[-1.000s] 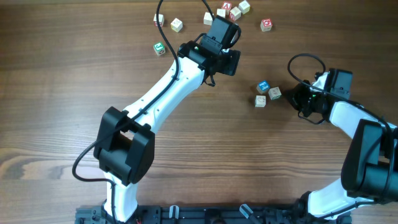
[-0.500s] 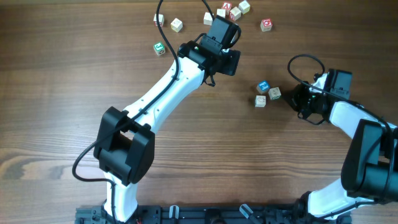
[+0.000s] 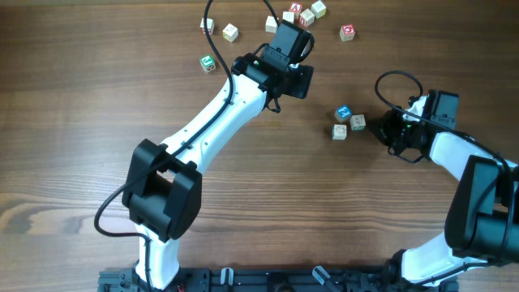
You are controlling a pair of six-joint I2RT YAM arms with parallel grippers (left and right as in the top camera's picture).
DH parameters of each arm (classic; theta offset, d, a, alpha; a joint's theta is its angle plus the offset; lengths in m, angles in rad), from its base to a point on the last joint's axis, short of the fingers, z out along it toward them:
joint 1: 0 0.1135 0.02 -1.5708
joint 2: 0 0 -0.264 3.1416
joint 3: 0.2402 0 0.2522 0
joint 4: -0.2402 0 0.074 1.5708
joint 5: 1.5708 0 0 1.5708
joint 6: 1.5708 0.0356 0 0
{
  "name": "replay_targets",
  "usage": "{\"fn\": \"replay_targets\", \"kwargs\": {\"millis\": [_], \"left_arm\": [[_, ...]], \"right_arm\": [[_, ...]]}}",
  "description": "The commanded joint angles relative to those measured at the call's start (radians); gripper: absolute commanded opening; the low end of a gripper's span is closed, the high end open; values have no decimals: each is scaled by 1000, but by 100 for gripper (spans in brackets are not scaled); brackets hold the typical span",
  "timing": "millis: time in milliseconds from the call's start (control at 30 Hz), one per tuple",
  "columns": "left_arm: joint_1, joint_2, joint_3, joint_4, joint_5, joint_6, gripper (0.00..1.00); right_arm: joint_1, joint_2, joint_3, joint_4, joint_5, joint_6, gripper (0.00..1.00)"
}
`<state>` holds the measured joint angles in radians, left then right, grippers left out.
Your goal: Form a circle
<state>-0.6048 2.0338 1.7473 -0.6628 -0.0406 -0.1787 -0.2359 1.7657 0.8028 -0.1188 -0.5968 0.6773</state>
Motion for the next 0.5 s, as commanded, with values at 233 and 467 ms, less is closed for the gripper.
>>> {"fn": "replay_targets", "kwargs": {"millis": [233, 467], "left_arm": [[2, -18, -1, 0, -10, -13, 65], [2, -18, -1, 0, -10, -13, 65]], "right_arm": [[4, 13, 6, 0, -24, 14, 5], [3, 13, 6, -113, 134, 13, 4]]}}
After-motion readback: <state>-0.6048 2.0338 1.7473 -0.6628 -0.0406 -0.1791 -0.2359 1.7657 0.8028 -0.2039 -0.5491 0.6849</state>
